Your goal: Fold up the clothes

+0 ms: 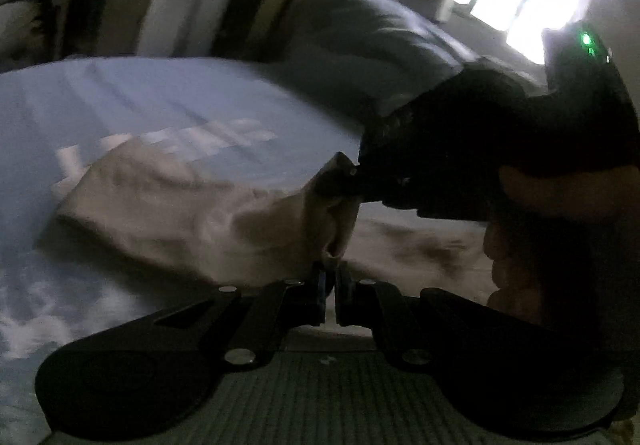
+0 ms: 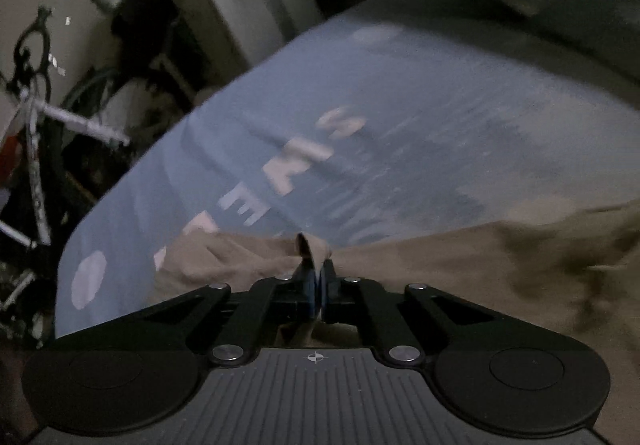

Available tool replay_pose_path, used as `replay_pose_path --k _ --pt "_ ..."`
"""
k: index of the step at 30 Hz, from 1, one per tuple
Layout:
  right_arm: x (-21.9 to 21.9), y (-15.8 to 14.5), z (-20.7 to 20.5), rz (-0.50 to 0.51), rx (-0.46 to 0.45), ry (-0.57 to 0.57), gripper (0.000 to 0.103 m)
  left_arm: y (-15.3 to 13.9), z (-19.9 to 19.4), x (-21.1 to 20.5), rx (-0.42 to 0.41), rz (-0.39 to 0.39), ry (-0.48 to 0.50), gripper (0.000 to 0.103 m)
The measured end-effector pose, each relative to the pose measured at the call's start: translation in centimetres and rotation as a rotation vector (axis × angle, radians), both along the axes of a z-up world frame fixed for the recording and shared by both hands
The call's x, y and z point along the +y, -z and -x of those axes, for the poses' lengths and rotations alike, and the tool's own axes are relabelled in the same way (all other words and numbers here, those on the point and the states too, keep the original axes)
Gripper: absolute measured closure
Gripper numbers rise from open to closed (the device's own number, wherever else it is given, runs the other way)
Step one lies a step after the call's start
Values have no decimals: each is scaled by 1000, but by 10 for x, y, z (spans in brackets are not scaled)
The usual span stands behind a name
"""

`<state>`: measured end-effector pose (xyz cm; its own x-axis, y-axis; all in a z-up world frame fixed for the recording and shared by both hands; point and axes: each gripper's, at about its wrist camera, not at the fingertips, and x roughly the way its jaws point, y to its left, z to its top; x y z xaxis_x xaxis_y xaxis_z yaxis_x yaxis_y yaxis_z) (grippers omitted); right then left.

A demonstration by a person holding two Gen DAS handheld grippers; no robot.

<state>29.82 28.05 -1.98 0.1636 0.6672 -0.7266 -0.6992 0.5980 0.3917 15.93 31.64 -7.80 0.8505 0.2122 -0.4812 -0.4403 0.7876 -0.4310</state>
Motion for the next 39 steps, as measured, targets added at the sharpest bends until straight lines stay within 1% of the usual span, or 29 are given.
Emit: replay_pose_path --k 3,5,8,11,13,15,18,23,27,31,35,39 --pt "-39 -12 -9 -28 -33 49 100 -13 -13 -26 -25 -8 72 95" --pt "-71 -20 -15 -45 -47 88 100 -22 -25 -45 -39 10 119 95" --pt "-126 -23 -26 -48 -53 147 100 -34 -46 -78 -63 42 182 95" --pt "-181 -26 -36 -50 -59 207 100 -40 -66 -116 -69 32 255 95" --pt "-218 -28 -43 -51 -62 247 100 -39 -76 -144 -54 19 318 95" --pt "-255 -30 -49 -52 -66 286 100 -34 -85 -175 -17 13 383 95" --pt "-310 -33 -60 -54 -71 346 100 -26 -94 -211 24 2 461 96" --pt "-377 -17 -64 -78 -55 409 100 -27 -102 -262 43 -42 563 97" --pt "-417 -3 -68 -86 -49 437 100 -25 -109 -307 35 -89 650 98" --pt "-452 8 -71 -100 -44 472 100 -22 -122 -339 14 -65 691 98" --pt "-481 20 -72 -81 -39 510 100 -15 -128 -366 26 -35 727 99" --pt "-503 28 -74 -75 -42 533 100 -13 -129 -380 22 -44 759 99"
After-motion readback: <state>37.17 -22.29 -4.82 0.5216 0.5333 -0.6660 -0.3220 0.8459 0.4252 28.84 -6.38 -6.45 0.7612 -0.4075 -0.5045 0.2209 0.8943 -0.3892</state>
